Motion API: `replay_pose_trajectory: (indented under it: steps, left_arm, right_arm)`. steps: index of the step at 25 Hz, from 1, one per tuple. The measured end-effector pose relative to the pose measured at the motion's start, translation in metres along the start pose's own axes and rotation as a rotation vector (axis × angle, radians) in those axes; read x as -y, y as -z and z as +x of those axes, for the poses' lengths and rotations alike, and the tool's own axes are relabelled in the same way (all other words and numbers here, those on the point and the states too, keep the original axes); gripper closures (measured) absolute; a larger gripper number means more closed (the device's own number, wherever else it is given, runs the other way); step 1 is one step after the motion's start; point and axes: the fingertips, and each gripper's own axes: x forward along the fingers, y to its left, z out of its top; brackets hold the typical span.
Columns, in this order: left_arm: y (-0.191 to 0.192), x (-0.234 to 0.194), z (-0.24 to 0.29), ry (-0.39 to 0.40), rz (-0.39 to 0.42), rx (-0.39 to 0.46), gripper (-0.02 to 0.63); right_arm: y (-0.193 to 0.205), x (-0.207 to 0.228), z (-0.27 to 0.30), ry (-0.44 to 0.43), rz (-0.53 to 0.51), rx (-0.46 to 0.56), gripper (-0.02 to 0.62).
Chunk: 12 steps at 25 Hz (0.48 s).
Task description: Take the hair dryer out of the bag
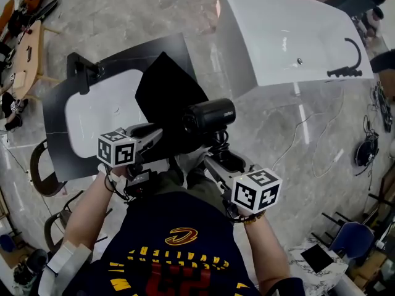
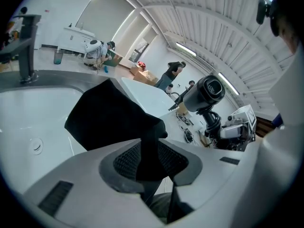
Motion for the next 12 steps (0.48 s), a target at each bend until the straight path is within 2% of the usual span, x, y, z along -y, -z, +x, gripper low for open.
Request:
replay_pose_trajectory:
  steps: [3,12]
  left_arm:
    - [-0.008,-0.002,-0.027,-0.021,-0.021,0.08,0.514]
    - [-0.04,-0.025,-0.121,-0.105,0.029,0.288,0.514]
  right_arm:
    - [-0.006,-0.007,0.003,-0.02,-0.016,-0.005,0.365]
    - [-0.025,-0.048,0.019,-0.12,0.002,0.031,0.365]
